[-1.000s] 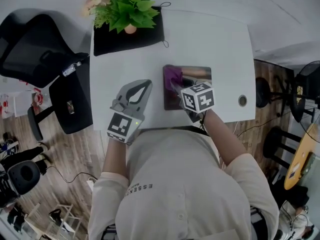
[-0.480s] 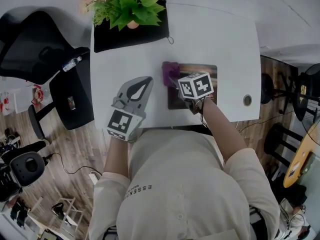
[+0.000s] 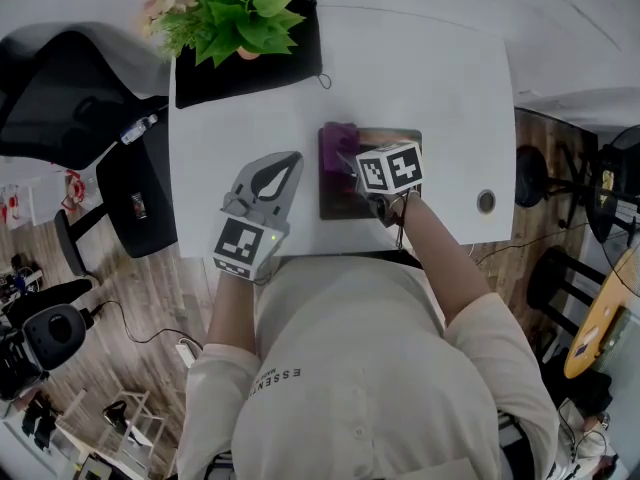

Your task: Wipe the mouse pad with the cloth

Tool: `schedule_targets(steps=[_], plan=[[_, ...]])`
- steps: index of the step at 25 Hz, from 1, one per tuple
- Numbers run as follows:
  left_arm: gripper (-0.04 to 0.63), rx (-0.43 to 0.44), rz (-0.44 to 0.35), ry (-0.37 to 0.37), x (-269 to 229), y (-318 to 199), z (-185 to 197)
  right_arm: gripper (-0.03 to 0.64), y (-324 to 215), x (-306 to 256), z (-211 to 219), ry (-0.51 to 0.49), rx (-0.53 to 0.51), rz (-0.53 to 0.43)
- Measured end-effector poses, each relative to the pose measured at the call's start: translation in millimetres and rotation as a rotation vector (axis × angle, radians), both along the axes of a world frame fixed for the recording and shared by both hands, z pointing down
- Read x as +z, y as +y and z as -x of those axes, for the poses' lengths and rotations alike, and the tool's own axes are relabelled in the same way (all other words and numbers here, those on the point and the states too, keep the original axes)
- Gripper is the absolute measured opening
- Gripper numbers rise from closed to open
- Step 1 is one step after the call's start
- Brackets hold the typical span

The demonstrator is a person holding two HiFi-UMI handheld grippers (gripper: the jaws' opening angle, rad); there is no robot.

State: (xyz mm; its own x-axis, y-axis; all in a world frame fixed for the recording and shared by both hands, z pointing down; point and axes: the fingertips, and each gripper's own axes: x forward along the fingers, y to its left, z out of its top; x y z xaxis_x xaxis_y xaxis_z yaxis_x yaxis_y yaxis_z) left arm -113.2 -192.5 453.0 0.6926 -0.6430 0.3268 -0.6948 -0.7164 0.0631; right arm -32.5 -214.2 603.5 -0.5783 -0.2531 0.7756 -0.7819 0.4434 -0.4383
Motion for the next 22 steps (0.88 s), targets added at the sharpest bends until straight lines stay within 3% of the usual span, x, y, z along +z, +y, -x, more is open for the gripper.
schedule_targets(steps=[22], plan=[[0.002,0.007,0.015,-0.012,4,-6,-85,0.103,-2,1,-123,0.058,0.069,-0.005]])
